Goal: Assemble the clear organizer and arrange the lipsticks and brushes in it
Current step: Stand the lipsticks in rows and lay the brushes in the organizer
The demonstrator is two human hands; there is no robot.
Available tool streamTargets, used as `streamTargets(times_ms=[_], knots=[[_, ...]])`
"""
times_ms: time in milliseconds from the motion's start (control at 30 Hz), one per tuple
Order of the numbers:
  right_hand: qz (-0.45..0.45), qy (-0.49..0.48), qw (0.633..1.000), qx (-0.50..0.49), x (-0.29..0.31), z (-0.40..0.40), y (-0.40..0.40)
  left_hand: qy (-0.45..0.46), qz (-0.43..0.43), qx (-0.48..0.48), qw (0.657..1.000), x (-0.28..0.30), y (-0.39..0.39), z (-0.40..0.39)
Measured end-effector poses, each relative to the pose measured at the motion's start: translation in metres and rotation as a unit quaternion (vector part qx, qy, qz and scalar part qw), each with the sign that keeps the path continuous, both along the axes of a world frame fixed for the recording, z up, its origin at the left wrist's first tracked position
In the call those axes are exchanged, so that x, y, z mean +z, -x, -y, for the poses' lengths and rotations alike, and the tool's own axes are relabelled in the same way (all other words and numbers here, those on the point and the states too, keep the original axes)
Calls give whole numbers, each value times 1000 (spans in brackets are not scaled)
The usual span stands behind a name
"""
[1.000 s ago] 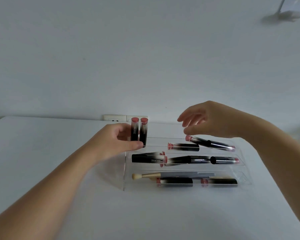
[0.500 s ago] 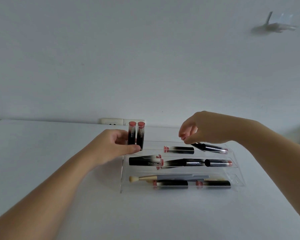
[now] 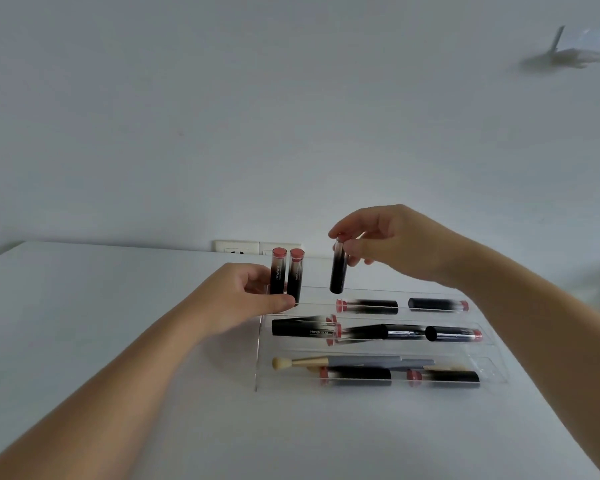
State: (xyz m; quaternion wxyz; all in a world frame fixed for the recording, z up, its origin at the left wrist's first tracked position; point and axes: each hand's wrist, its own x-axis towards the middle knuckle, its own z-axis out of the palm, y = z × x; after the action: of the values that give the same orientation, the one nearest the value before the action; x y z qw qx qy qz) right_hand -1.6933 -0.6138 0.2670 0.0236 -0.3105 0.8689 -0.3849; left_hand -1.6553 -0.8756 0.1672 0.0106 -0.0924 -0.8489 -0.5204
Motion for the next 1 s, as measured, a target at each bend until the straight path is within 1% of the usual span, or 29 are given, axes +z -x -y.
streamTargets(times_ms=[267, 367, 467, 567, 633, 800, 1000], knots=[[-40, 52, 996, -66, -16, 21, 1, 5, 0, 6, 1000, -1, 2, 0], [-30, 62, 996, -65, -18, 24, 0, 6, -1, 5, 1000, -1, 2, -1], [-43, 62, 996, -57, -20, 25, -2, 2, -1, 5, 1000, -2, 2, 0], [-46, 99, 993, -38, -23, 25, -5, 3, 1, 6, 1000, -2, 2, 0], [-58, 107, 992, -34, -26, 25, -7, 4, 2, 9, 1000, -2, 2, 0], [-83, 62, 994, -38, -32, 27, -11, 2, 3, 5, 1000, -2, 3, 0], [-102, -25, 994, -17, -30, 24, -13, 4, -2, 1, 1000, -1, 2, -1]])
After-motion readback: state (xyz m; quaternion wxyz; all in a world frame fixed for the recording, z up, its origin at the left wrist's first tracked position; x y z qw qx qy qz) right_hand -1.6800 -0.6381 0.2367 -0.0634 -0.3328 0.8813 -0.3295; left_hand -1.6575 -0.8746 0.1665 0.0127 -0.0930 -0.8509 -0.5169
